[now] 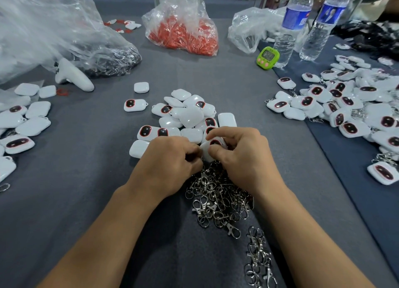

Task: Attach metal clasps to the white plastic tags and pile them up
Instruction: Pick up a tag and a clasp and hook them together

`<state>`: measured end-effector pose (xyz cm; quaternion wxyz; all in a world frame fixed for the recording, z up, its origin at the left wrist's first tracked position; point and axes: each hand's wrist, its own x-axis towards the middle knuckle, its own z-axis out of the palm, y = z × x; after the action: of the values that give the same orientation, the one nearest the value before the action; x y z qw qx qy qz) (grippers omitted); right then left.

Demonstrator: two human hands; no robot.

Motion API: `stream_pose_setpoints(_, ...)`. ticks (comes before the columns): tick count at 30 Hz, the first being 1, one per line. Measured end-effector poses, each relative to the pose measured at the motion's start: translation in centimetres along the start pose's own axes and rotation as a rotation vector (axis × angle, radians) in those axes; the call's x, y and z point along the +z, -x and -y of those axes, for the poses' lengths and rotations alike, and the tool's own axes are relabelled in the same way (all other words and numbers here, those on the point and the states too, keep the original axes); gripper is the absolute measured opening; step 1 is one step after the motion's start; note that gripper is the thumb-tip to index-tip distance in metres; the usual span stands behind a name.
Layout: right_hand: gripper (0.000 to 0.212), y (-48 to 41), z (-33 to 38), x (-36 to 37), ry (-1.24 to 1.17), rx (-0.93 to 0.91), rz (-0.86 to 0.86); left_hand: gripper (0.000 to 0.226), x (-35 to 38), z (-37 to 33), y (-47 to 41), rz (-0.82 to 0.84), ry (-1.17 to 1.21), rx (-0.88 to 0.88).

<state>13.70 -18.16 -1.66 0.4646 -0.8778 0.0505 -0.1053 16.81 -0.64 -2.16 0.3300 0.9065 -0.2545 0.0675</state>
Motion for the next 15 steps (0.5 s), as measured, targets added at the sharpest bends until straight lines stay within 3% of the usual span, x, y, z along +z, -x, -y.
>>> stream_pose_setpoints(11, 0.013, -0.37, -0.39, -0.3, -0.11, 0.097, 0.071, 0.006, 0.05, -0.09, 0.14, -0.063, 0.025, -0.023)
stream_pose_setpoints(15, 0.017, -0.45, -0.11, -0.23, -0.292, 0.175, 0.059, 0.024, -0.05, -0.62, 0.21, -0.171, 0.204, -0.061)
